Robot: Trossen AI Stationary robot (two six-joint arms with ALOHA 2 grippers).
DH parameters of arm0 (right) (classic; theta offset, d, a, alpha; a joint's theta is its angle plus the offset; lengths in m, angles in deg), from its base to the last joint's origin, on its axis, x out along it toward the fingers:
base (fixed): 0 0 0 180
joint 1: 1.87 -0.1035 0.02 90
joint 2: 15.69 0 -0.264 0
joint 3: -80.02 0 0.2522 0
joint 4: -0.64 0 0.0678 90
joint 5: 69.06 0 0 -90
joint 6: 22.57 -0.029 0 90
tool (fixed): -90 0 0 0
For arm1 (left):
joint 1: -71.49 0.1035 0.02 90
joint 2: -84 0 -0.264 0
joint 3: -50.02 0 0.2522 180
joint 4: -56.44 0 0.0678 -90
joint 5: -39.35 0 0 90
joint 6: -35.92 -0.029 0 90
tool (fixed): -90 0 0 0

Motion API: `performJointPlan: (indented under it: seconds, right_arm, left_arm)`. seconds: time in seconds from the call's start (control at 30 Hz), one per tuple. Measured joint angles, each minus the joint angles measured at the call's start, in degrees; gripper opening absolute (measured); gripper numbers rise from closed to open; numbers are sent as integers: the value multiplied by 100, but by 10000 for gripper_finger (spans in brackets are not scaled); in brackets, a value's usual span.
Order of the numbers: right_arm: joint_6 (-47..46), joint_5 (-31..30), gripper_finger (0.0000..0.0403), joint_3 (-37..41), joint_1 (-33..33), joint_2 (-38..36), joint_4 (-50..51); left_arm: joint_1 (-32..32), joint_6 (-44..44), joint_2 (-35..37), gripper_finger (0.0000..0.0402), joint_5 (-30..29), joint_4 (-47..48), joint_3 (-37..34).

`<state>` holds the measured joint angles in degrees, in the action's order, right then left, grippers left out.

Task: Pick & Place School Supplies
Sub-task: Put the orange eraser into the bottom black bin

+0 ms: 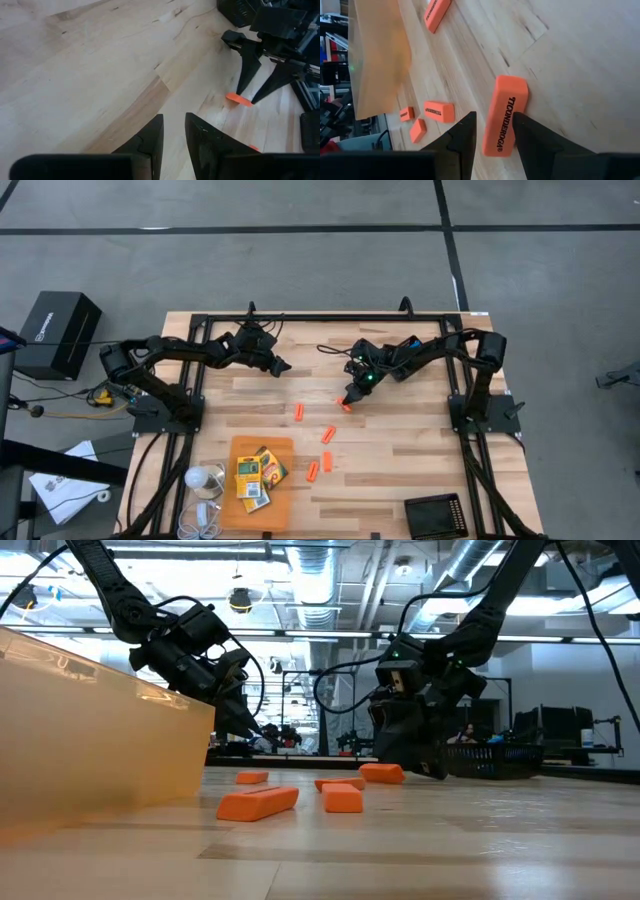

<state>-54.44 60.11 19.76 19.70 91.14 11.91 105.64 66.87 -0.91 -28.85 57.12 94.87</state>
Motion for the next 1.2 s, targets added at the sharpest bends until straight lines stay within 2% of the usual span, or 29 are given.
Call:
performJointPlan:
  seconds: [0.33, 0.9, 1.2]
  right_arm:
    - [227, 18, 123, 3, 270, 0, 372]
    - [33, 301, 123, 17, 496, -53, 20]
    - [-99, 227, 123, 33, 622, -802, -227]
  left_arm:
    - [0, 0, 0, 76, 106, -1, 0]
    - [0, -2, 0, 76, 208, -65, 0]
    - [0, -8, 0, 76, 208, -132, 0]
